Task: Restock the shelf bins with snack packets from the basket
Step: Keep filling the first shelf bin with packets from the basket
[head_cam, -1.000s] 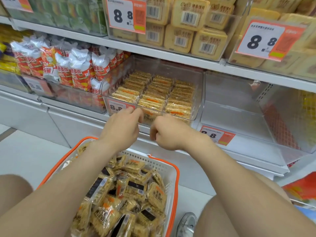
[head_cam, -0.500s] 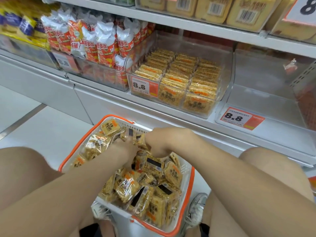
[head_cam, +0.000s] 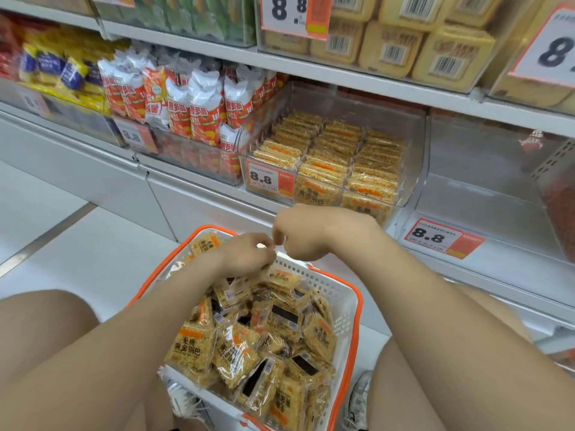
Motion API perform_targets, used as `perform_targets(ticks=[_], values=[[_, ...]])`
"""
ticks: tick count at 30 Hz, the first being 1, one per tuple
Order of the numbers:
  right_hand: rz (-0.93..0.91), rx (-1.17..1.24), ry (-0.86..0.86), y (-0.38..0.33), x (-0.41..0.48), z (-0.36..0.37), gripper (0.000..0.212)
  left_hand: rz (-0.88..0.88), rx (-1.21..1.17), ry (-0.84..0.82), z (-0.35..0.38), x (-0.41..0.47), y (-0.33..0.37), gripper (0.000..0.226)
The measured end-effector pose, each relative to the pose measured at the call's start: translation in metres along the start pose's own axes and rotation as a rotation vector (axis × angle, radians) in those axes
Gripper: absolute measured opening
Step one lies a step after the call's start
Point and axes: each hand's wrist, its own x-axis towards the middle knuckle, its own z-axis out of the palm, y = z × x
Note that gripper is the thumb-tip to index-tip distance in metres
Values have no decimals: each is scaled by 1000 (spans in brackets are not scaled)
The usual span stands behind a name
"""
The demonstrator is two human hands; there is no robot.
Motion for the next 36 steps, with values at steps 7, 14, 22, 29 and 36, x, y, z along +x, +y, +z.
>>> perform_targets(ticks=[7, 14, 22, 29, 36], values=[[-33, 189, 242, 27, -25, -33, 70, 33, -1071, -120, -31, -47, 48, 37], [-27, 272, 409, 31, -45, -50, 39, 97, -1122, 144, -39, -65, 67, 42], [111, 285, 470, 15, -56, -59, 23, 234, -624, 289, -61, -69, 73, 27], [274, 64, 406, 39, -30, -62, 13, 225, -81, 275, -96, -50, 92, 23], [248, -84, 496, 55, 15, -42, 9, 168, 145, 304, -86, -18, 84, 45]])
